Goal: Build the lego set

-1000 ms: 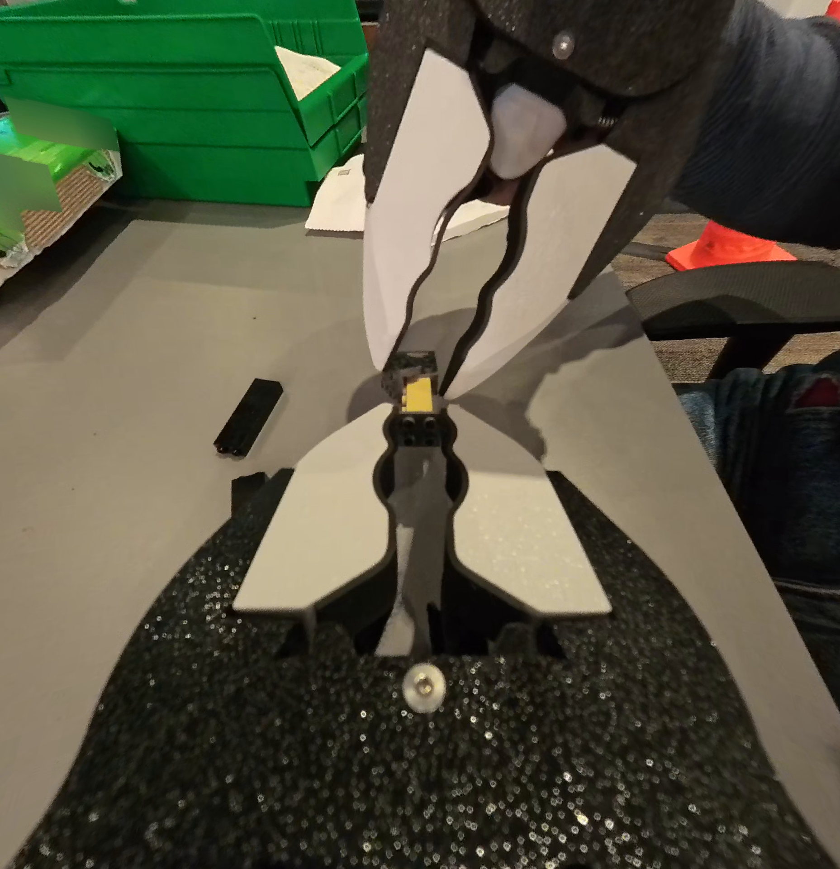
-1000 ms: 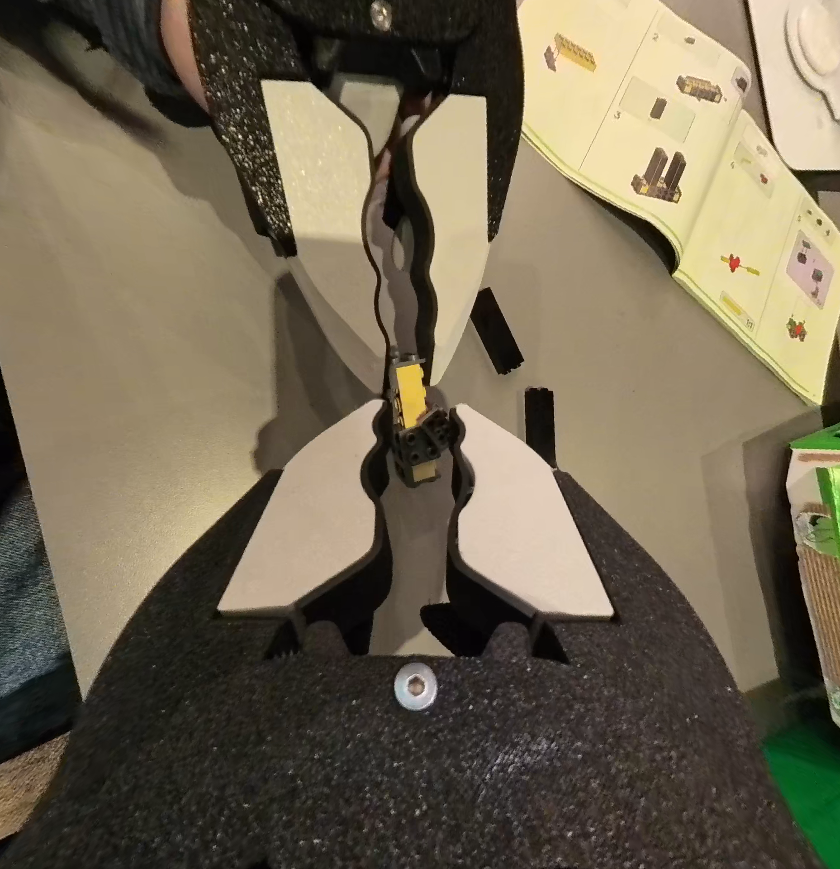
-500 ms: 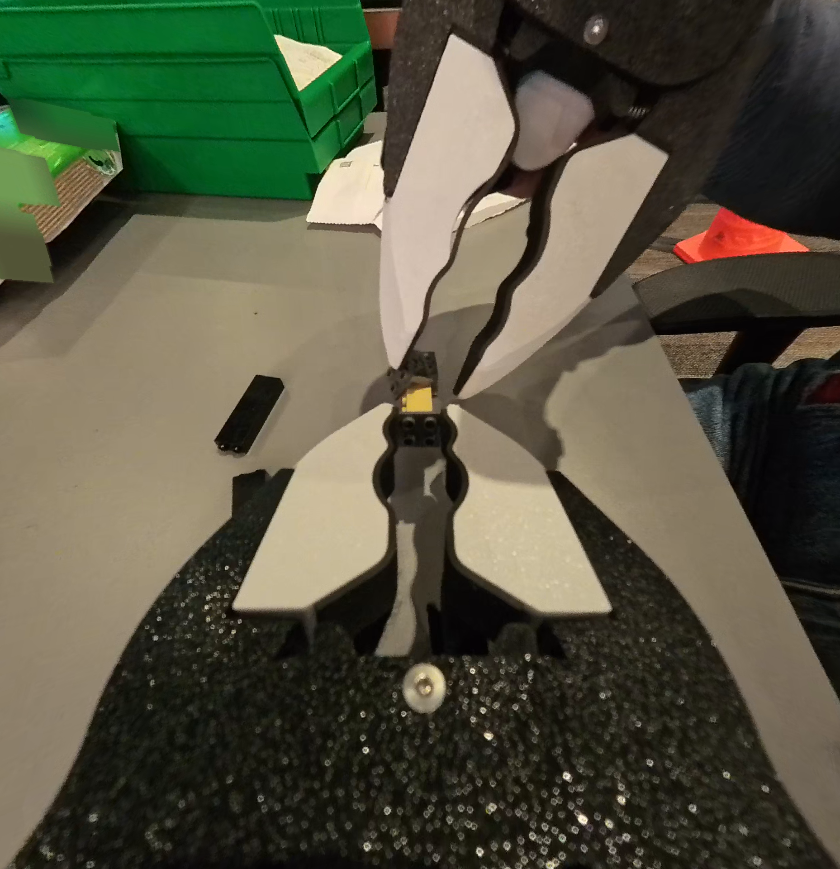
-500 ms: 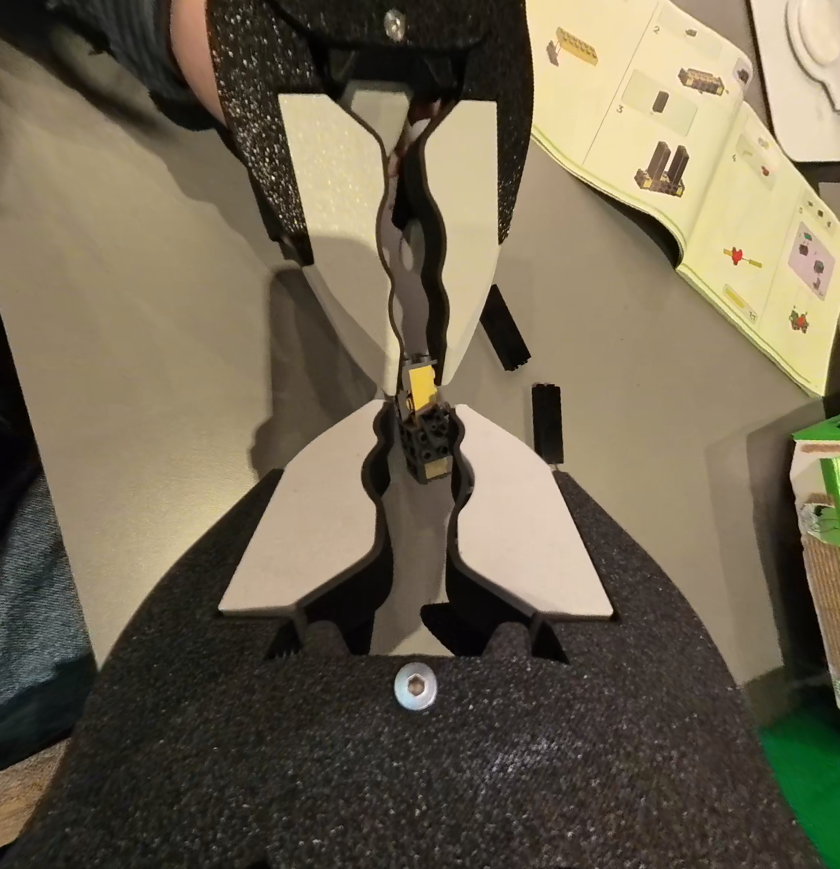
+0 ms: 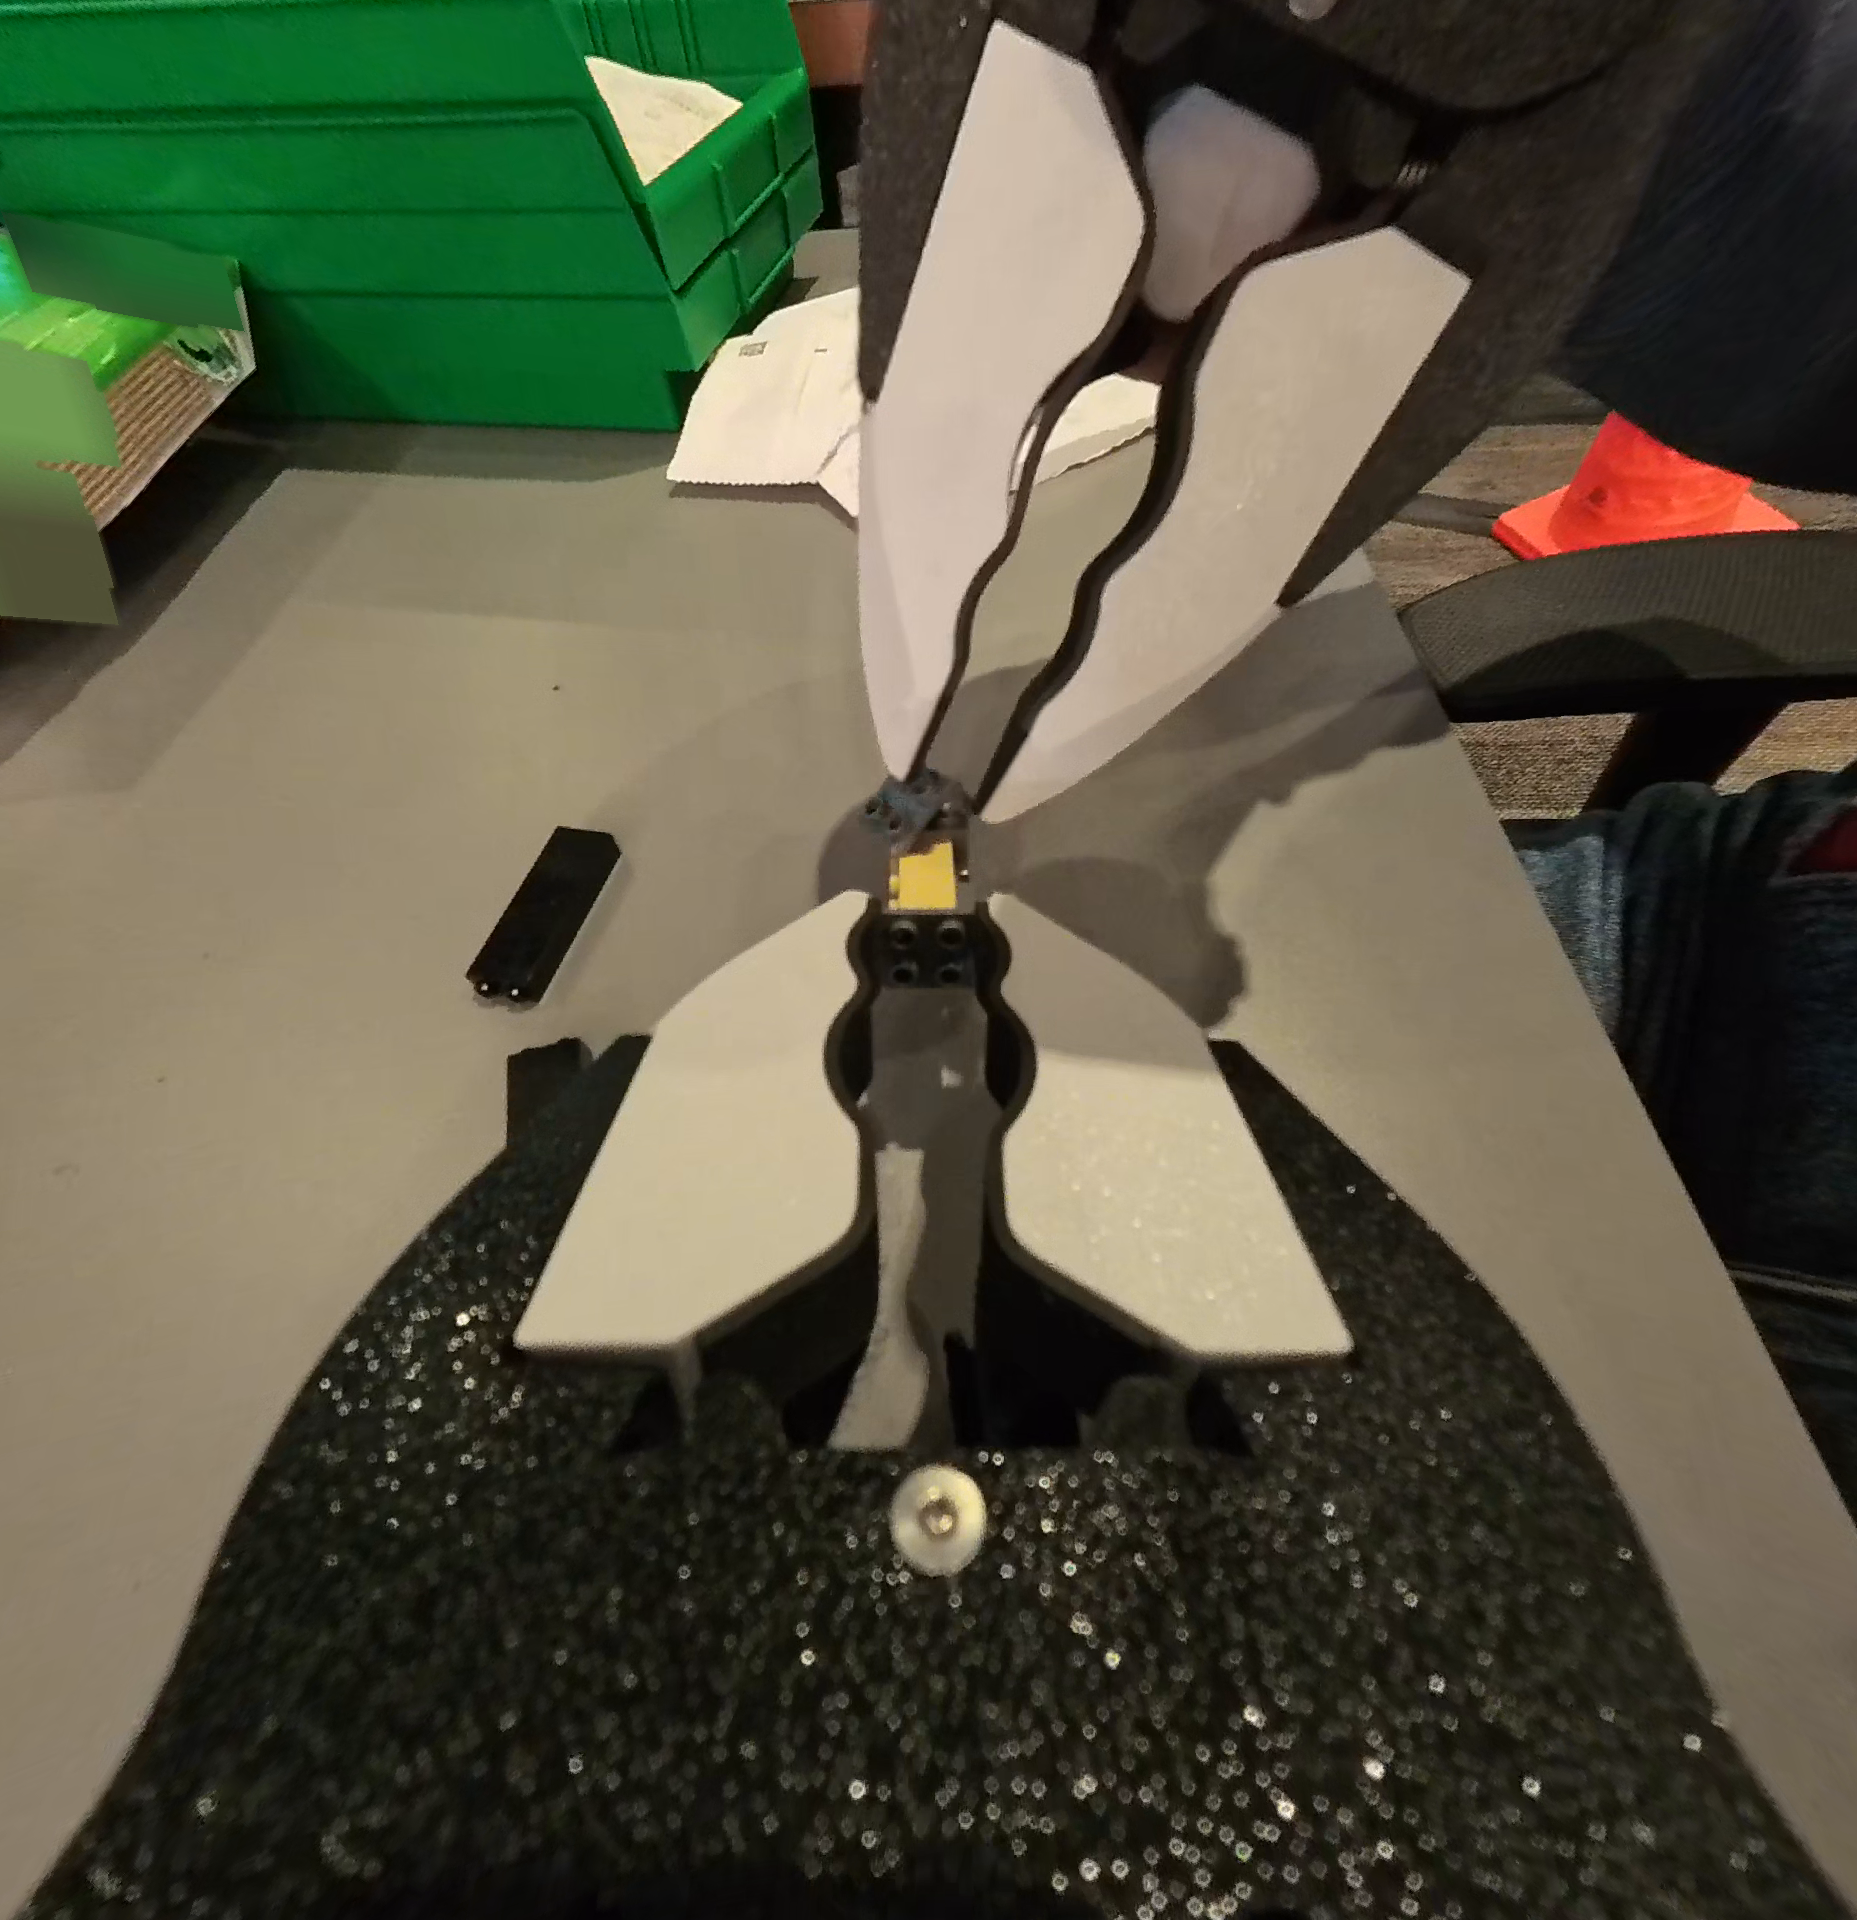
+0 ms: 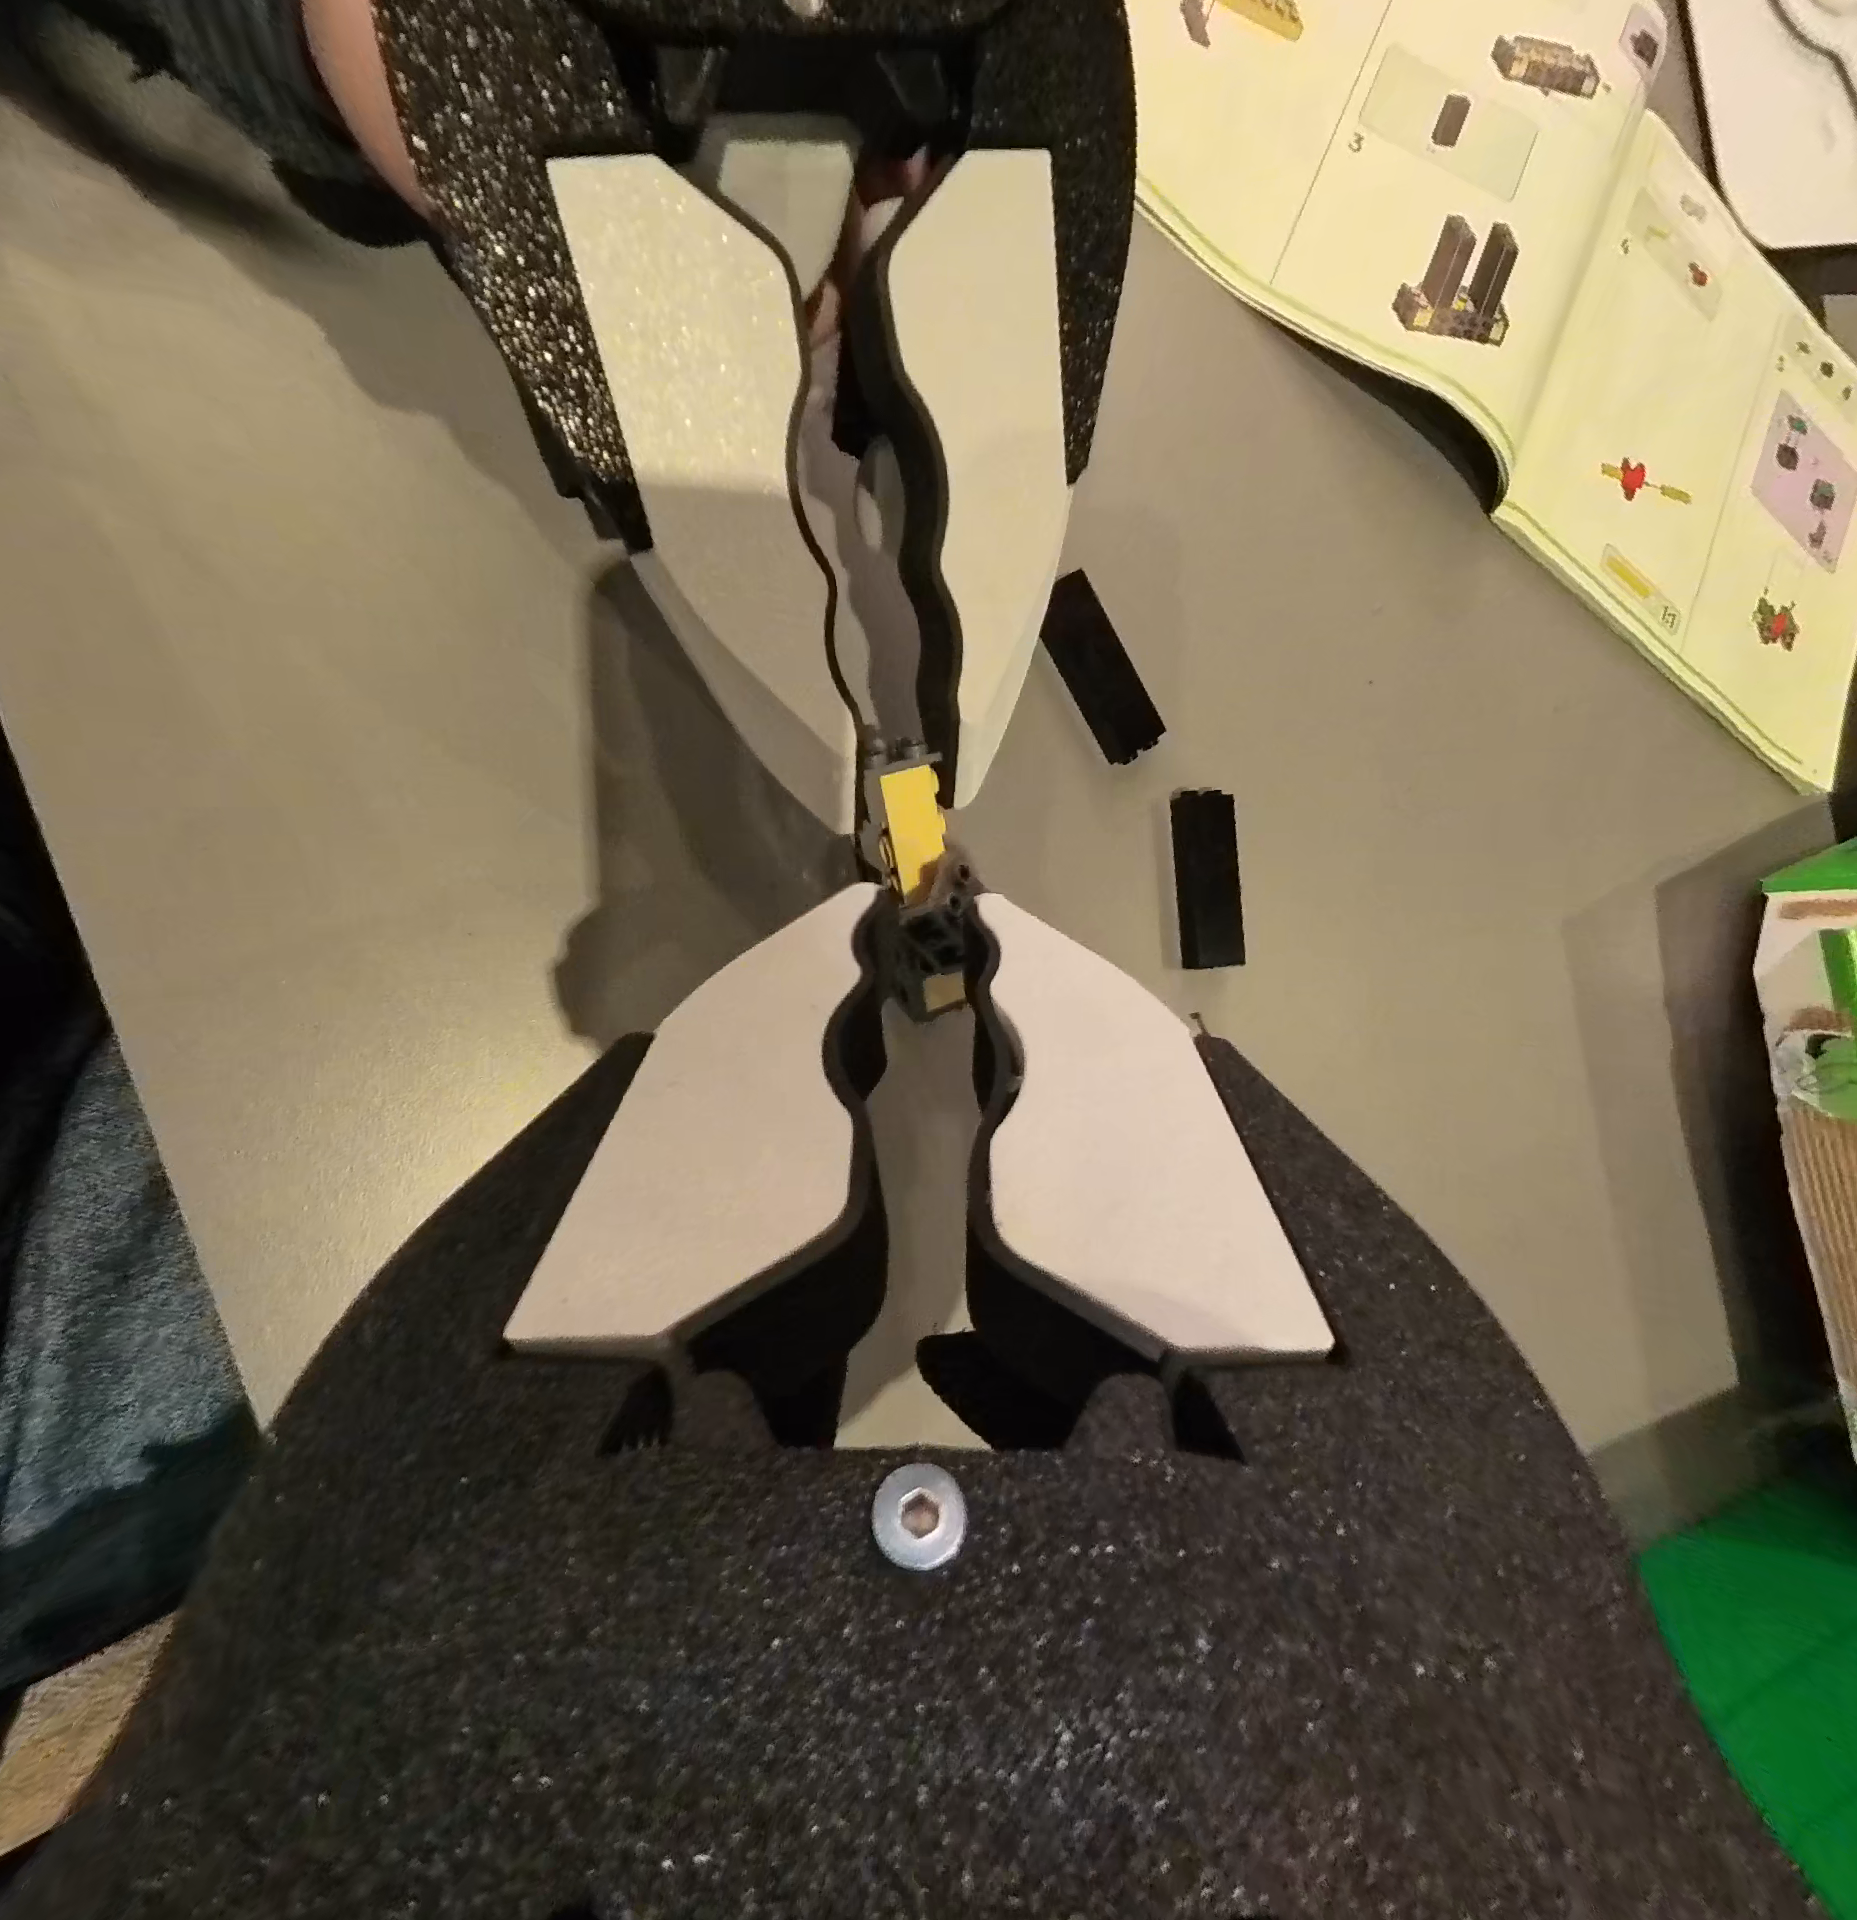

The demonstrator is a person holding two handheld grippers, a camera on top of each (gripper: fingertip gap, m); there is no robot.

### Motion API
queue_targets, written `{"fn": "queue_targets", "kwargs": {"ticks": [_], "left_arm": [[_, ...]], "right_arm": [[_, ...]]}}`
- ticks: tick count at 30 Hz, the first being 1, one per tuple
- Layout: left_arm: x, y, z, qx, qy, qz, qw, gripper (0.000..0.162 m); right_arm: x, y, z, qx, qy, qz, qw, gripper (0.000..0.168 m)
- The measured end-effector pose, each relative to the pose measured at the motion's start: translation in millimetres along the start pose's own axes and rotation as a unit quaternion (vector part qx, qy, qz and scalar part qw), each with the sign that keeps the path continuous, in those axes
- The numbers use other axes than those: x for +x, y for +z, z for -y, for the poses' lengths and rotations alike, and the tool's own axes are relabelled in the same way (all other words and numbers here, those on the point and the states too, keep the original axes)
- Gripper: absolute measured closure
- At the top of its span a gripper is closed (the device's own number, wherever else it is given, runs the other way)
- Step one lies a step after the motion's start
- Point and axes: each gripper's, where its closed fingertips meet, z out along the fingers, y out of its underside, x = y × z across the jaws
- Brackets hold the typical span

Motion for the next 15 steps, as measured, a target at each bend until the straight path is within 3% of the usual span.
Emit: {"fn": "queue_targets", "kwargs": {"ticks": [15], "left_arm": [[0,-1,1,0.004,-0.001,0.001,1.0,0.145]], "right_arm": [[-10,4,7,0.043,0.061,0.019,0.997,0.156]]}}
